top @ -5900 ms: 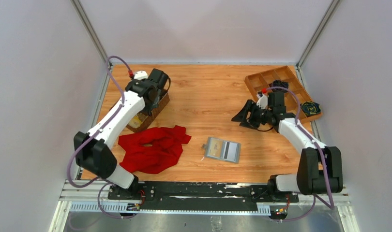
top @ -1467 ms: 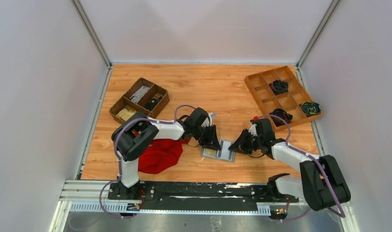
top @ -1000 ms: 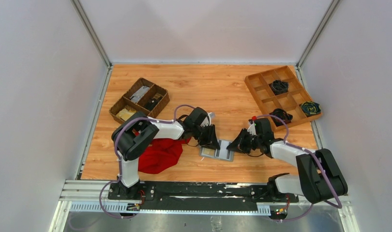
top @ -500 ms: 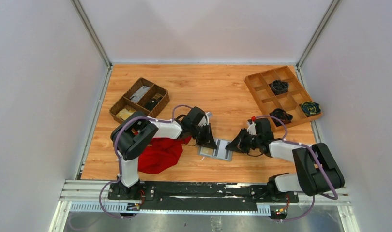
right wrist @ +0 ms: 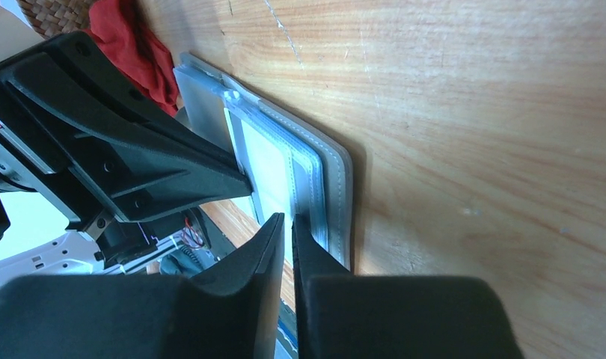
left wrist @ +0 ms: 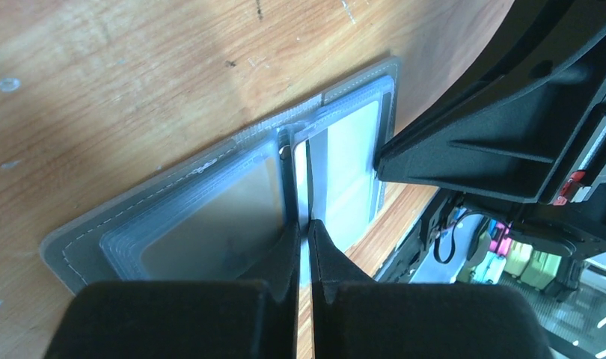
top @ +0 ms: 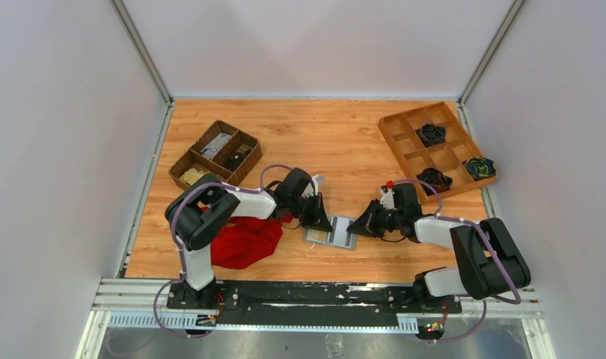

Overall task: Take the credit cards out of the card holder
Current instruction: Remove the credit card from the card holder.

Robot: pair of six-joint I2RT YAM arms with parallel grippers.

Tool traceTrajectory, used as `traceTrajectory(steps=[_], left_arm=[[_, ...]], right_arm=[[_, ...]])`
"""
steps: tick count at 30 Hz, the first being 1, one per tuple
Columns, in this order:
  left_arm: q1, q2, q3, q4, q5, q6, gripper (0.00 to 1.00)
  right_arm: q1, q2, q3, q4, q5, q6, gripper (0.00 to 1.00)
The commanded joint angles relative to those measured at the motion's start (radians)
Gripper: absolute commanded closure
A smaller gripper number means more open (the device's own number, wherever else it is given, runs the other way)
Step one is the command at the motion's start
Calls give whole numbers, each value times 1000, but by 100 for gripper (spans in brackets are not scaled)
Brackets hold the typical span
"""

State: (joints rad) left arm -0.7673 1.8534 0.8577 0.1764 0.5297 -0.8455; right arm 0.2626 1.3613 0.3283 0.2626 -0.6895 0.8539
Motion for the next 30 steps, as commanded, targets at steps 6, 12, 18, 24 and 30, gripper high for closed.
traceTrajectory(steps=[6,12,18,24,30], left_arm=[[58,-36,-71,-72,-32,72,100],[62,-30,-80,-72,-14,83,100],[62,-30,-86,-72,-4,91,100],[62,-15,-76,-73,5,92,100],[62,-20,-69,-74,13,83,91]], right_arm=[[-9,38,-44,-92,99,-32,87],[-11,32,-45,-97,101,-35,87],[-11,-21,-48,-100,97,-47,72],[-11,-84,-49,-109,102,-51,52],[-11,-112,-51,-89,72,-43,66]])
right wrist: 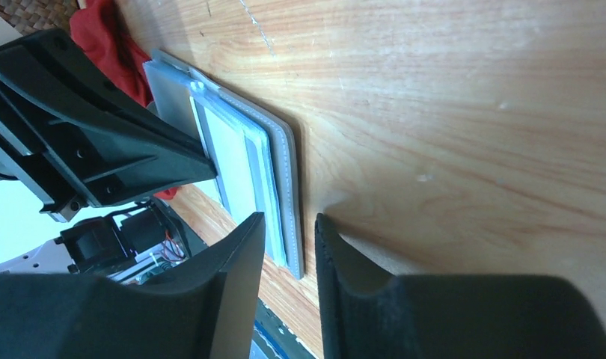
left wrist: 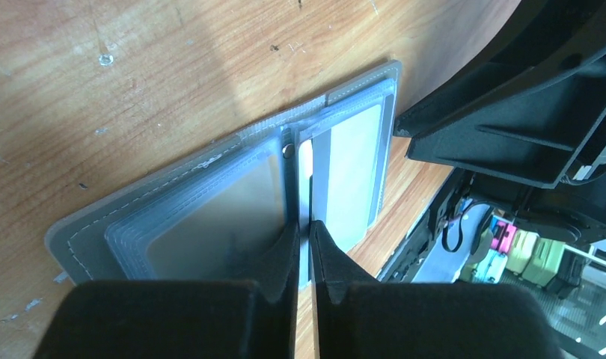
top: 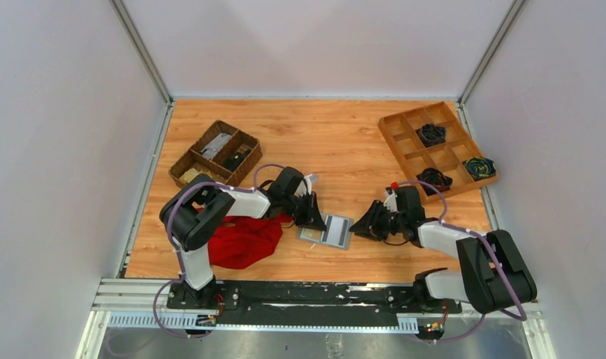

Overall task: Take the credit cards out of the card holder
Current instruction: Remove the credit card from the card holder.

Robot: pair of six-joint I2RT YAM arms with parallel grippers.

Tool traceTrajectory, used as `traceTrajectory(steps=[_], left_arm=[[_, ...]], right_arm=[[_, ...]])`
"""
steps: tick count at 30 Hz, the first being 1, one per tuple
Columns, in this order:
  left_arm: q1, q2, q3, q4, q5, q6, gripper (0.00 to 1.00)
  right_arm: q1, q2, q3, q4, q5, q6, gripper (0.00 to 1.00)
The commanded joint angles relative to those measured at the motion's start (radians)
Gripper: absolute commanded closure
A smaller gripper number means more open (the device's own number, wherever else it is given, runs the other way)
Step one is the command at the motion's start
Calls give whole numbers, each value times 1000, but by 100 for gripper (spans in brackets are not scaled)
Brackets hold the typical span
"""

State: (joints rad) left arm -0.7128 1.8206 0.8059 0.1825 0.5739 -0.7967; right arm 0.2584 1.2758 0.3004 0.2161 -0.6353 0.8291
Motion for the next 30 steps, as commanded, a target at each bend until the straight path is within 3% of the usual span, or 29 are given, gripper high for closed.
traceTrajectory(steps=[1,9,16,30], left_arm=[[7,3,-17,-80,-33,32,88],[7,-42,-13,-79,-42,21,86],[7,-35,-14,-80,-47,13,80],[12,-114,-39,-79,-102,6,79]], right_arm=[[-6,-45,-22,-45,18,-18,67],[48,-122,-8,-21,9,-3,71],[100,-34,40,46,-33,-3,71],[159,37,75,95,-42,3,72]])
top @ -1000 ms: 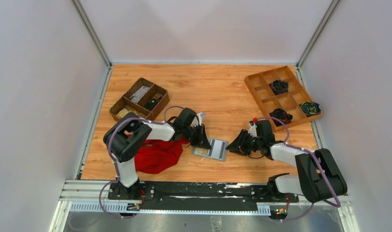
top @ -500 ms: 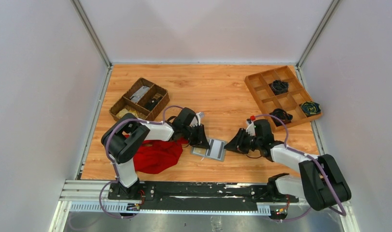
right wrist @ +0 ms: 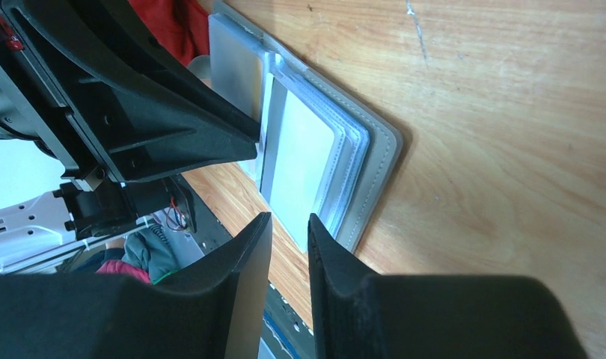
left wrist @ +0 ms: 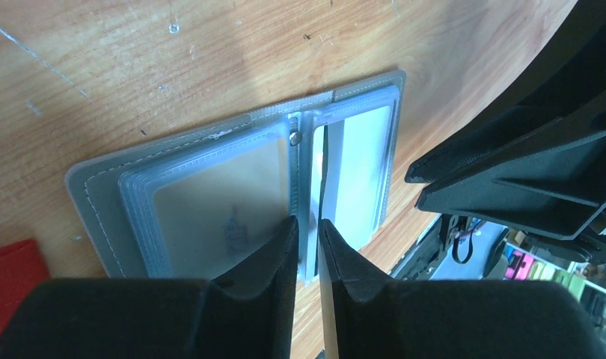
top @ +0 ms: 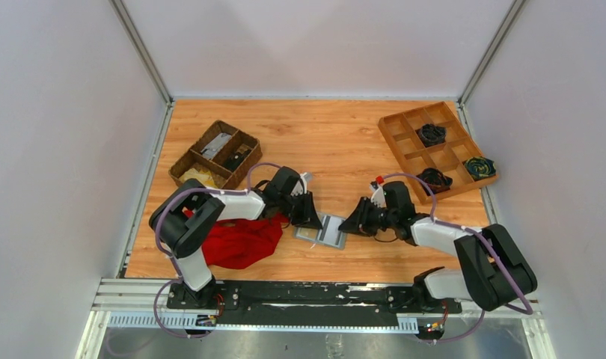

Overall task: Take the credit cards out of the card holder
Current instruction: Remove the credit card from the card holder.

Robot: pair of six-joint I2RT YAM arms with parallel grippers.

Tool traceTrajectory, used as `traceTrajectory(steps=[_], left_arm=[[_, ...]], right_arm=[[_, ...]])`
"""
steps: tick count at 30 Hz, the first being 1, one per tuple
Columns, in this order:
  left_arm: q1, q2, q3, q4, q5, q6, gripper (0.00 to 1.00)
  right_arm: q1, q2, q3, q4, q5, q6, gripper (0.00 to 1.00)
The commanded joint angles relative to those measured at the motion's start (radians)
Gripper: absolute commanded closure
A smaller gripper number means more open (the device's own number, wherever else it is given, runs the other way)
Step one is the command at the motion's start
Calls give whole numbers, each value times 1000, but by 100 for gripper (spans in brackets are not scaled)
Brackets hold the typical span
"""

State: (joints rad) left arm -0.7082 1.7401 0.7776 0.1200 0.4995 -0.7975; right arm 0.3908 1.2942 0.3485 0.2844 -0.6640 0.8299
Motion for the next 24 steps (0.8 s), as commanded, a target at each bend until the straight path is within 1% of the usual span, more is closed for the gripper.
traceTrajectory(steps=[1,5,17,24], left_arm=[[7,-36,-10,-16,-27,8,78],[8,-39,-10,-16,-19,10,76],[17,-10,-12,-16,1,39,76],[37,8,-18,-17,28,64,69]], right_arm=[[29,24,28,33,-13,4,72],[38,44,33,38,-4,7,72],[44,115,34,74,-3,6,73],[44,160,33,110,-16,11,74]])
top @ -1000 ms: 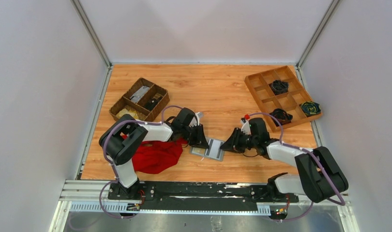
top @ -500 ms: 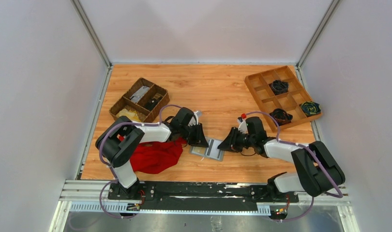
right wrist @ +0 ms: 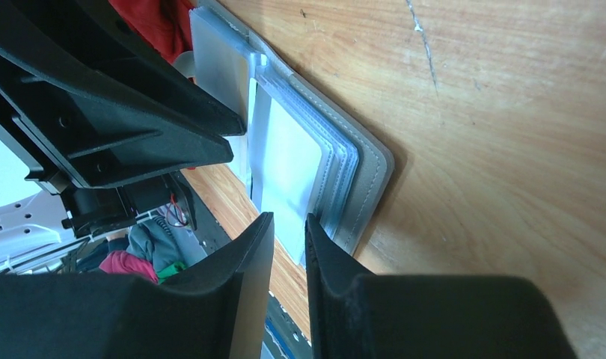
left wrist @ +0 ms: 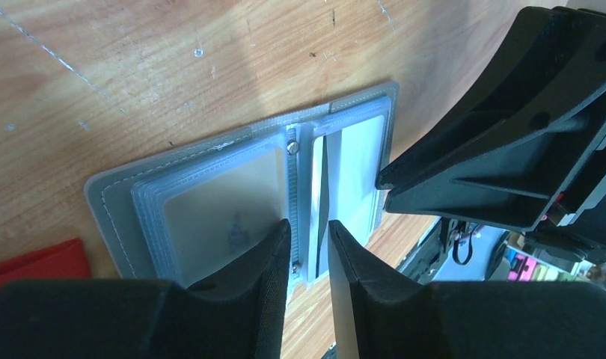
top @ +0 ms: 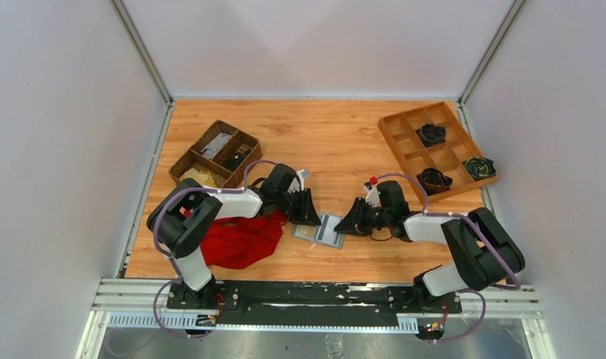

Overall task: Take the credit cards out of the card holder
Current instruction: Remove the credit card from the card holder.

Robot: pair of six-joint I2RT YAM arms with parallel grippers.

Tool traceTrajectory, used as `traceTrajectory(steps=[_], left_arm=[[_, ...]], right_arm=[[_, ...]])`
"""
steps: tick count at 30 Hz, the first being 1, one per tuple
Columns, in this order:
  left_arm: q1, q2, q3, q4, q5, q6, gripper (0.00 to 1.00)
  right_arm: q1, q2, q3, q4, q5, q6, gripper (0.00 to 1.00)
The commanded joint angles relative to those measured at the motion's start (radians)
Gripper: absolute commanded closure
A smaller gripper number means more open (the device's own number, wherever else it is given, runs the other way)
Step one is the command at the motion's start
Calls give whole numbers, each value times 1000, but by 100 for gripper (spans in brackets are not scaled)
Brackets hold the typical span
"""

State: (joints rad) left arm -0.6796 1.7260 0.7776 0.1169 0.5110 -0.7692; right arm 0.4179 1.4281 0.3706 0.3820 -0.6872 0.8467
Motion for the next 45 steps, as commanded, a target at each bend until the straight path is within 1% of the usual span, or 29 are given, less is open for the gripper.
traceTrajectory(steps=[1,4,13,15,18,28,36,45], left_arm=[[9,26,-19,-14,17,38,68],[8,35,-21,-14,17,44,68],[9,46,-25,-13,20,60,73],[9,51,-22,-13,20,59,75],[9,55,-18,-13,23,56,76],[11,53,-18,-13,25,55,75],[12,55,-12,-13,29,56,75],[35,61,-11,-13,45,63,77]], right_arm=[[18,27,11,12,8,-6,74],[18,26,10,14,6,-4,74],[18,-47,9,12,5,-4,73],[17,-40,14,13,5,-5,73],[18,-17,13,26,2,-2,73],[19,75,10,107,-31,15,74],[25,82,27,106,-32,11,74],[39,148,47,119,-34,13,75]])
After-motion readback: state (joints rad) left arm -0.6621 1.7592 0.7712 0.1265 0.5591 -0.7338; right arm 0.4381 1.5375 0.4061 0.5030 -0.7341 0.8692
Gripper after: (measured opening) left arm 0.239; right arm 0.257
